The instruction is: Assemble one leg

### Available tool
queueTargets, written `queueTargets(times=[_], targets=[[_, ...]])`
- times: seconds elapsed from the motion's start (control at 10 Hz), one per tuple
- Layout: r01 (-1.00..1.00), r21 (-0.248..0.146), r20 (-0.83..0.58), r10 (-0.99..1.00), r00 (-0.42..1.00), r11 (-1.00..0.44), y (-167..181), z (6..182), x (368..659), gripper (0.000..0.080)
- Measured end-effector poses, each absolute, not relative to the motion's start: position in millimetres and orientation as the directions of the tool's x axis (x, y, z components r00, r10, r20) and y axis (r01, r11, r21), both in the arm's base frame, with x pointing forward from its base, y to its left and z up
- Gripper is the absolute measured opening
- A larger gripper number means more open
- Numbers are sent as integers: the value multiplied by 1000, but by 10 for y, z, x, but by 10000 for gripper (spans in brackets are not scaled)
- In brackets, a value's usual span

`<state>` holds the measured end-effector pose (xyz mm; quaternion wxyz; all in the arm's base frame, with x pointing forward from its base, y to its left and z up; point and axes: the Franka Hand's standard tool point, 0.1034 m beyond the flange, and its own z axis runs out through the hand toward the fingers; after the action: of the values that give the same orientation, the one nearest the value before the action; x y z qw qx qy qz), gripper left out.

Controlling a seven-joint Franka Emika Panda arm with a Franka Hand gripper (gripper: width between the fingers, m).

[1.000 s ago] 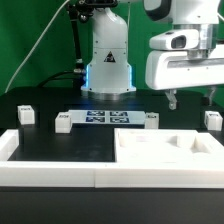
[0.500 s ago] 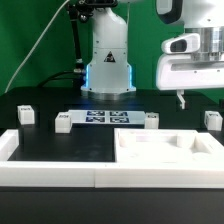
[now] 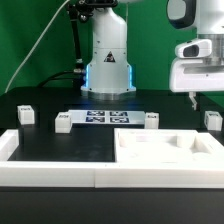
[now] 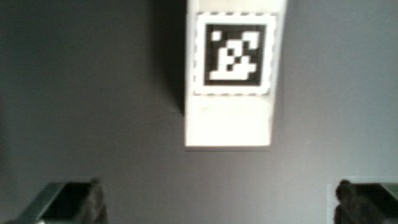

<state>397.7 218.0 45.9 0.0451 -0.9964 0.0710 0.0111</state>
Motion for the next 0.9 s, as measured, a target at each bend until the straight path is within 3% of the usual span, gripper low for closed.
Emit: queueTargets(times=[0.3, 0.6, 0.9], targets=[[-105, -35, -247, -93, 965, -994, 2039, 451, 3974, 649], [-107, 17, -485, -102, 869, -994, 2114, 432, 3956, 649], [-132, 32, -642, -121, 757, -991, 2177, 395, 4012, 649]])
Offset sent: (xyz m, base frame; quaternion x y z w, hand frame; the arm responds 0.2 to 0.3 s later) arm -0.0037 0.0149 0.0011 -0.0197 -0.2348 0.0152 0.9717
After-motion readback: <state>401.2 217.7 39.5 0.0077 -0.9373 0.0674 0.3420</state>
